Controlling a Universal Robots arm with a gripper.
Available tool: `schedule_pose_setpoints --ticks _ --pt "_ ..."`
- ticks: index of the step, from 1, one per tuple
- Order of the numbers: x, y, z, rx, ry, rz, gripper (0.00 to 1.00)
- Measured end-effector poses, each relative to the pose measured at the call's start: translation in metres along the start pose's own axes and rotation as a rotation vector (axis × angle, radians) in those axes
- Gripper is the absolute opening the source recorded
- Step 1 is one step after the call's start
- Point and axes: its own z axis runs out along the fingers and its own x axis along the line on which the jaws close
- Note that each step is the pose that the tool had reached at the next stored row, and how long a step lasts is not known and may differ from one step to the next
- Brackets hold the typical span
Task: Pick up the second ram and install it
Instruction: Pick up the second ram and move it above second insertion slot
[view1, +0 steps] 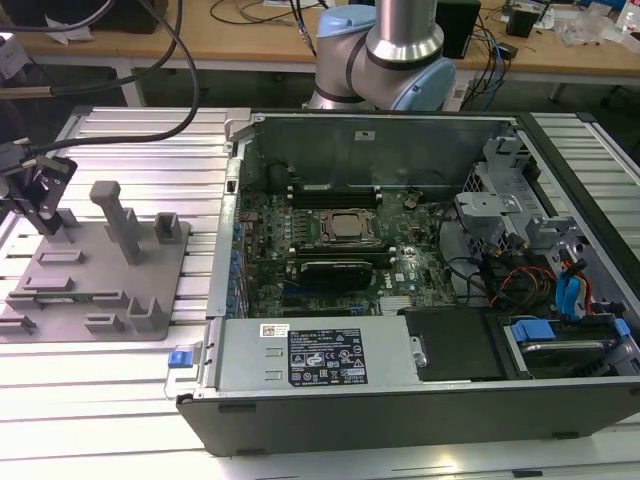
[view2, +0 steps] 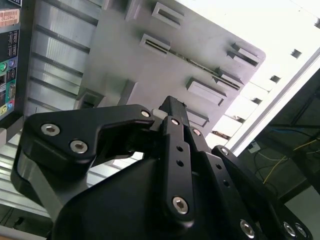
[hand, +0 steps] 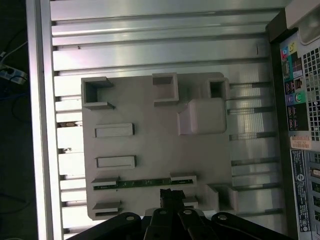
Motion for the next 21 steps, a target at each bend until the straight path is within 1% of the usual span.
schedule_pose_setpoints --ticks 2,3,4,5,6,7,8,9,13,16,18,19,21 --pt "0.0000 0.0000 0.0000 0.0001 0.0000 0.000 0.08" --pt "0.0001 0.0000 0.0000 -0.0002 0.0005 -0.011 0.08" --pt "0.0001 0.0001 0.0001 -0.0010 0.0018 -0.038 0.08" --pt "0.0001 0.0000 0.0001 -0.0022 0.0037 -0.081 0.08" --pt "0.0001 0.0000 0.0001 -0.0036 0.0061 -0.135 0.08" --pt "0.0000 0.0000 0.0003 -0.0045 0.0076 -0.167 0.08" --pt "0.0001 0.0000 0.0006 -0.0058 0.0098 -0.214 0.08" --pt "0.0001 0.0000 0.0010 -0.0075 0.0127 -0.277 0.08" --pt "0.0001 -0.0001 0.0014 -0.0098 0.0166 -0.362 0.08" --pt "0.0001 -0.0001 0.0018 -0.0133 0.0226 -0.497 0.08" --pt "0.0001 -0.0001 0.0018 -0.0150 0.0263 -0.575 0.08" --pt "0.0001 -0.0001 0.0018 -0.0154 0.0279 -0.607 0.08" --pt "0.0001 -0.0001 0.0019 -0.0155 0.0297 -0.645 0.08"
